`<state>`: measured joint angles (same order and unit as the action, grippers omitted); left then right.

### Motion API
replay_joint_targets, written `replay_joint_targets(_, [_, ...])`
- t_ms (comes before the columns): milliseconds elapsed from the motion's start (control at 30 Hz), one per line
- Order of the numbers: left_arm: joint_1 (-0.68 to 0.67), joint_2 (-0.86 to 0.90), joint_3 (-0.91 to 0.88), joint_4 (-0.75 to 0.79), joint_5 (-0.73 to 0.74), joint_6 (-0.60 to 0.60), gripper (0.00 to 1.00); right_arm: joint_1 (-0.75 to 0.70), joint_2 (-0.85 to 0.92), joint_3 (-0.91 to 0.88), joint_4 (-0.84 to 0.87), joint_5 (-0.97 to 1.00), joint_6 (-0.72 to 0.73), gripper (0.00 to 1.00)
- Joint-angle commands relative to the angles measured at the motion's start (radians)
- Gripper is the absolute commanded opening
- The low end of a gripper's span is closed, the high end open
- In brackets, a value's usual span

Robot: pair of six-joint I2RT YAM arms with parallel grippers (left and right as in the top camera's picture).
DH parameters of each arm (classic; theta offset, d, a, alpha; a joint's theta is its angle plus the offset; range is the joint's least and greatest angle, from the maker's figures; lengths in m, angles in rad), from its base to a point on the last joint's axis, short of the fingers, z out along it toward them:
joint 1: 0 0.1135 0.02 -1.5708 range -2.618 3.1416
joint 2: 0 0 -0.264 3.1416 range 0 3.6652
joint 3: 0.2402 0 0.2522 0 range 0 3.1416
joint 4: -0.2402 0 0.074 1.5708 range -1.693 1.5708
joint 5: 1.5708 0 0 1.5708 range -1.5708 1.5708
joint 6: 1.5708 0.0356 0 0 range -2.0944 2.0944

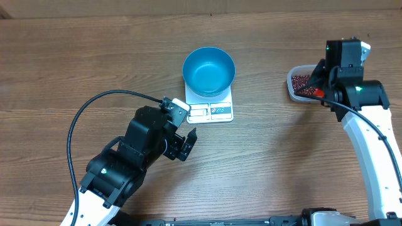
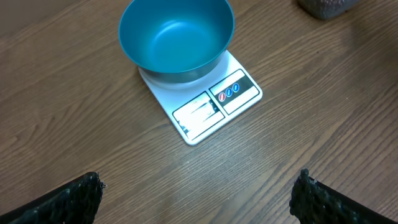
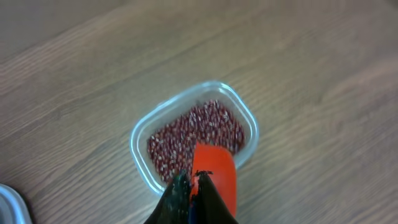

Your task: Scoop item into bowl and weigh 150g on scale

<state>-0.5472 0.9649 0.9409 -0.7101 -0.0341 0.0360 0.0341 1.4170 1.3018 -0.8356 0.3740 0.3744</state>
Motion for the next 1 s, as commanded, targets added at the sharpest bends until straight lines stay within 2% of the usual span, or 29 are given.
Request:
replay_joint_targets(0, [0.006, -0.003, -0.009, 0.003, -0.006, 0.020, 1.00, -0.002, -0.001, 0.027, 0.047, 0.014, -0.132, 0.04])
replay_joint_targets(400, [0.006, -0.003, -0.009, 0.003, -0.006, 0.020, 1.00, -0.026, 0.051, 0.027, 0.154, -0.018, -0.341, 0.04])
replay_joint_targets(533, [0.006, -0.003, -0.009, 0.003, -0.006, 0.020, 0.99, -0.072, 0.102, 0.027, 0.151, -0.085, -0.410, 0.04])
replay_joint_targets(733, [0.006, -0.003, -0.009, 0.003, -0.006, 0.020, 1.00, -0.148, 0.142, 0.027, 0.154, -0.219, -0.412, 0.04])
replay_joint_targets(867, [0.006, -0.003, -0.009, 0.003, -0.006, 0.020, 0.99, -0.179, 0.166, 0.016, 0.159, -0.346, -0.503, 0.04])
replay_joint_targets(967, [0.006, -0.003, -0.009, 0.003, -0.006, 0.020, 1.00, -0.188, 0.178, 0.000, 0.185, -0.358, -0.515, 0.04])
